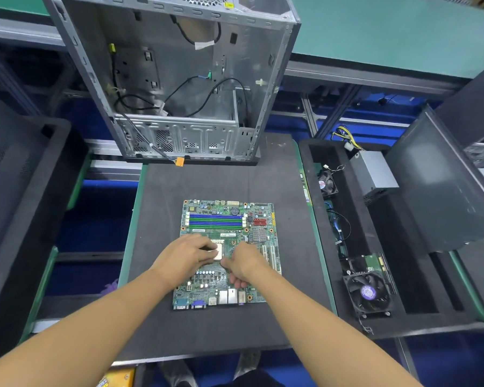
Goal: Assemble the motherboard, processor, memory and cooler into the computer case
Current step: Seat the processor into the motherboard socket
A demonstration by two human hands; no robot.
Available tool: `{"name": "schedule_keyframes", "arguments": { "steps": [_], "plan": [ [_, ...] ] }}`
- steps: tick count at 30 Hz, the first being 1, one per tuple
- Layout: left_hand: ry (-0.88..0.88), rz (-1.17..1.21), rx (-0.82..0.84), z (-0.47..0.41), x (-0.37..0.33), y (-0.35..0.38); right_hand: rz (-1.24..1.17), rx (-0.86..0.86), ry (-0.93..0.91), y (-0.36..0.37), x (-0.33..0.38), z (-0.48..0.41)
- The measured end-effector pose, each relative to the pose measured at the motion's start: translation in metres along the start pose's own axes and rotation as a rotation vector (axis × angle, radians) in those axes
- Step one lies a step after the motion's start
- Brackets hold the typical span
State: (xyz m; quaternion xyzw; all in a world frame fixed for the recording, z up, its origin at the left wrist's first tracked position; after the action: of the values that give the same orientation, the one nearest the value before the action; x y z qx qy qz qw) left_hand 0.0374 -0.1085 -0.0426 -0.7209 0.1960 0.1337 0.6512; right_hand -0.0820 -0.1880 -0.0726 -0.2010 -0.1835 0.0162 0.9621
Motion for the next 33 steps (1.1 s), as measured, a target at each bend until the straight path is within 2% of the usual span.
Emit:
{"name": "schedule_keyframes", "arguments": {
  "steps": [4, 7, 14, 18, 25, 29, 31, 33],
  "plan": [
    [-0.019, 0.01, 0.052, 0.001, 0.006, 0.007, 0.009, 0.064, -0.08, 0.0, 0.006, 0.003],
    [-0.058, 0.012, 0.105, -0.001, 0.01, 0.013, -0.006, -0.022, -0.086, 0.001, 0.008, 0.001],
    [-0.214, 0.108, 0.234, -0.015, 0.014, 0.014, -0.359, 0.052, -0.113, -0.002, -0.003, 0.011],
    [-0.279, 0.136, 0.311, -0.019, 0.019, 0.017, -0.355, 0.068, -0.152, -0.003, -0.005, 0.01],
    [-0.284, 0.111, 0.373, -0.023, 0.022, 0.018, -0.293, 0.032, -0.207, -0.016, -0.01, 0.01],
    [-0.271, 0.17, 0.253, -0.037, 0.016, 0.0, -0.302, 0.007, -0.226, -0.032, -0.017, 0.019],
    [-0.248, 0.136, 0.18, -0.047, 0.009, -0.01, -0.323, -0.009, -0.233, -0.039, -0.021, 0.023],
    [-0.231, 0.095, 0.176, -0.054, 0.002, -0.012, -0.326, -0.048, -0.238, -0.047, -0.026, 0.028]
  ]
}}
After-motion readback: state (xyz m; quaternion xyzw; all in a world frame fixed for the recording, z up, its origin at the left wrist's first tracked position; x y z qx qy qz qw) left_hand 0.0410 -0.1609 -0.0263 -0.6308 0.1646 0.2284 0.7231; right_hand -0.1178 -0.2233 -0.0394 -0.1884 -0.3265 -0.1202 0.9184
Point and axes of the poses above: each hand's wrist, its own z-axis away from the middle knuckle, its own y-axis out of the palm, x = y × z, the point moved 6 cm from there along -z, towards the middle knuckle, and after that the axes turned 7 degrees about x, right-handed, at the moved point
